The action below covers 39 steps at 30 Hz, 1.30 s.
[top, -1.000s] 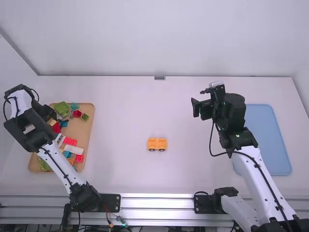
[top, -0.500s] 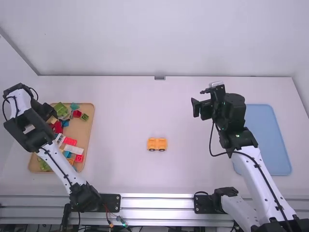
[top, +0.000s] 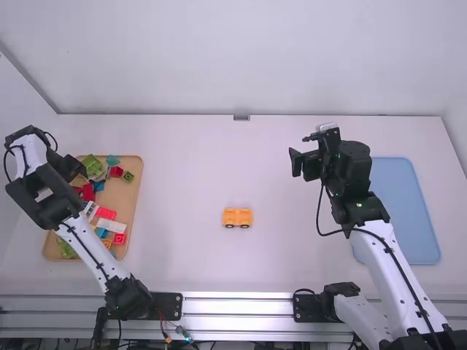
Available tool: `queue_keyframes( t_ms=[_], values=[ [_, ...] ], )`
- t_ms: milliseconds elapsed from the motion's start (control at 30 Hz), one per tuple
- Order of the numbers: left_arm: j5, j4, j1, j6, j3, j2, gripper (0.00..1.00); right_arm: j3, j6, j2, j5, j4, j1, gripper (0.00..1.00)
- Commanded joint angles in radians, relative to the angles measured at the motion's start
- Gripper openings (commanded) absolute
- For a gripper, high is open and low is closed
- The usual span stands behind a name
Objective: Assemble lego blocks to make yellow taxi
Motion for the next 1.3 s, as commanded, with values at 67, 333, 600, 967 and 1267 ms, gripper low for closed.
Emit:
queue_keyframes(
  t_ms=[67, 333, 600, 967, 1267],
  values=[
    [0.008, -0.044, 0.006, -0.022, 0.072, 0.006, 0.59, 0.039, 0.002, 0.006, -0.003, 0.002, 0.003, 0.99],
    [-0.02, -0.048, 0.006, -0.087, 0.106, 0.006, 0.5, 0.039, 0.002, 0.006, -0.003, -0.011, 0.002, 0.99],
    [-0.072, 0.002, 0.007, -0.173, 0.039, 0.006, 0.46, 0.039, 0.002, 0.006, -0.003, -0.019, 0.002, 0.99],
    [-0.076, 0.06, 0.007, -0.221, 0.013, 0.006, 0.49, 0.039, -0.002, 0.006, -0.002, -0.02, 0.002, 0.99],
    [-0.068, 0.12, 0.005, -0.222, -0.04, 0.006, 0.5, 0.039, -0.002, 0.006, -0.002, -0.021, 0.002, 0.99]
  ],
)
